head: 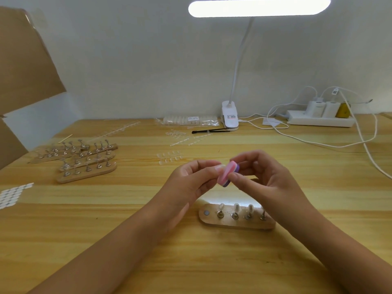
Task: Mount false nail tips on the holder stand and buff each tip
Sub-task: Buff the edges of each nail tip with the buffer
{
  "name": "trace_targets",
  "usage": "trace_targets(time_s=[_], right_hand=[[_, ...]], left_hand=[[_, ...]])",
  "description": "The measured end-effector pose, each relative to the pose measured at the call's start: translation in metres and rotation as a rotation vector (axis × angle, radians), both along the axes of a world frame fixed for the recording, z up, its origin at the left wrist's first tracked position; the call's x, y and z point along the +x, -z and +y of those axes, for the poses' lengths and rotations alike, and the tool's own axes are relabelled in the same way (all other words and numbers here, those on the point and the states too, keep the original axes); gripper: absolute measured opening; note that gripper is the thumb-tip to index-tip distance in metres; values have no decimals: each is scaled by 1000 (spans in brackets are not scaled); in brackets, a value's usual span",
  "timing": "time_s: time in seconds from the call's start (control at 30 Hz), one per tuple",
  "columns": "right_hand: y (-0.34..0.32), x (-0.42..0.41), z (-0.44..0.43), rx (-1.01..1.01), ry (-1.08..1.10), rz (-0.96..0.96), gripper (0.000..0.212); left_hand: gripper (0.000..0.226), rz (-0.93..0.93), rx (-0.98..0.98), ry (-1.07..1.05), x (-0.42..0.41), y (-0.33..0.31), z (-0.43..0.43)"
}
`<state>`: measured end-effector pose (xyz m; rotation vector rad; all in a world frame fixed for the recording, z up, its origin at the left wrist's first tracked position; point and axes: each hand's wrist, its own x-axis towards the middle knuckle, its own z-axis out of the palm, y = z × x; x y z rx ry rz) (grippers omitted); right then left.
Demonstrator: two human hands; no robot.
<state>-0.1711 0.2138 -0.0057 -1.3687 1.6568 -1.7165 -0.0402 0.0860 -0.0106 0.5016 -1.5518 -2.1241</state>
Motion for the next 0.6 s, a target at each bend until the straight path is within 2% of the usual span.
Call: trace_targets(time_s=[0.1,0.2,0.27,0.4,0.47,0.6], right_hand=[[-1,-3,1,-62,56,-28,36],[-1,-2,1,14,13,-16,39],[-1,-1,0,50,-10,1,38],[-1,-3,1,4,29,-26,42],[-1,-1,0,53,-18,-30,39],[2,0,-2,42,-23,-59,34]], left_hand=[[30,-10,-20,-21,0,0,-1],[36,-15,-70,1,1,0,0],[31,-15,-83,1,1,0,0],[25,1,-67,-19,0,0,1],[22,15,-68,-11,0,-1,3],[26,38,-59,2,1,-2,4]])
